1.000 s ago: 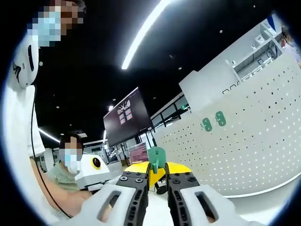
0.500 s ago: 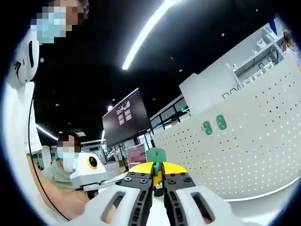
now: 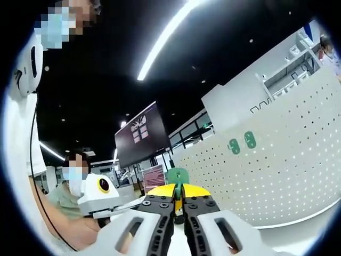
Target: Insert the hook assembly into the mounting plate slot until the hook locks in place.
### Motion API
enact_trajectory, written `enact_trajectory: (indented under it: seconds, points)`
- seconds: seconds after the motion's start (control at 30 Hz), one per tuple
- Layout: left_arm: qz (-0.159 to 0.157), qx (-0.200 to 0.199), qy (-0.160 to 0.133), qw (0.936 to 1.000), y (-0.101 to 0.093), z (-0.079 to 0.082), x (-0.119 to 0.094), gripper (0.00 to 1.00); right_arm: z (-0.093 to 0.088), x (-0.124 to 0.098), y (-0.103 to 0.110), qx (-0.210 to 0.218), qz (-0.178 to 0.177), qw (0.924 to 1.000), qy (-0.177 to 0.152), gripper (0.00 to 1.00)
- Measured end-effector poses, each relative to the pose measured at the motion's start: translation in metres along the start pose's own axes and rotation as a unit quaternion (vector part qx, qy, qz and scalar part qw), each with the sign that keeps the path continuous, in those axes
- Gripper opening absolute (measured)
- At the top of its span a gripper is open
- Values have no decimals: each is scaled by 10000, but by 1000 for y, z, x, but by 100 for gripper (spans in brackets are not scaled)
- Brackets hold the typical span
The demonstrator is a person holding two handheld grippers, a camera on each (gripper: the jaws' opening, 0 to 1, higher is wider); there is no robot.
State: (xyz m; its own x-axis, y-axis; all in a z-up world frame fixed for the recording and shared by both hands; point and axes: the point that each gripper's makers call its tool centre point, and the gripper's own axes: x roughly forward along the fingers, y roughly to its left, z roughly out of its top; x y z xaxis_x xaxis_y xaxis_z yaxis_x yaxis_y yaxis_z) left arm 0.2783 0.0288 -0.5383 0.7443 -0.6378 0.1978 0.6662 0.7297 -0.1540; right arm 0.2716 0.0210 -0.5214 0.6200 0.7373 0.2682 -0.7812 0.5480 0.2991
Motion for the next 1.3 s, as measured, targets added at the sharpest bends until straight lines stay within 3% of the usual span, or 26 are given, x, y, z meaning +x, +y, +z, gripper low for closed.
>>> enact_trajectory:
  seconds: [0.67, 0.77, 1.03, 1.3]
  points:
    - [-48, -61, 96, 9999, -2, -4, 0, 5, -1, -3, -2, 82, -67, 9999, 66, 0]
    - [32, -45, 217, 9998, 2, -8, 1, 25, -2, -3, -2, 111, -64, 9999, 83, 0]
    - [82, 141, 530, 9985, 4, -22, -2, 55, -3, -5, -2, 176, -56, 9997, 150, 0]
    - [141, 366, 693, 9968, 8, -29, -5, 70, -4, -6, -4, 219, -65, 9995, 195, 0]
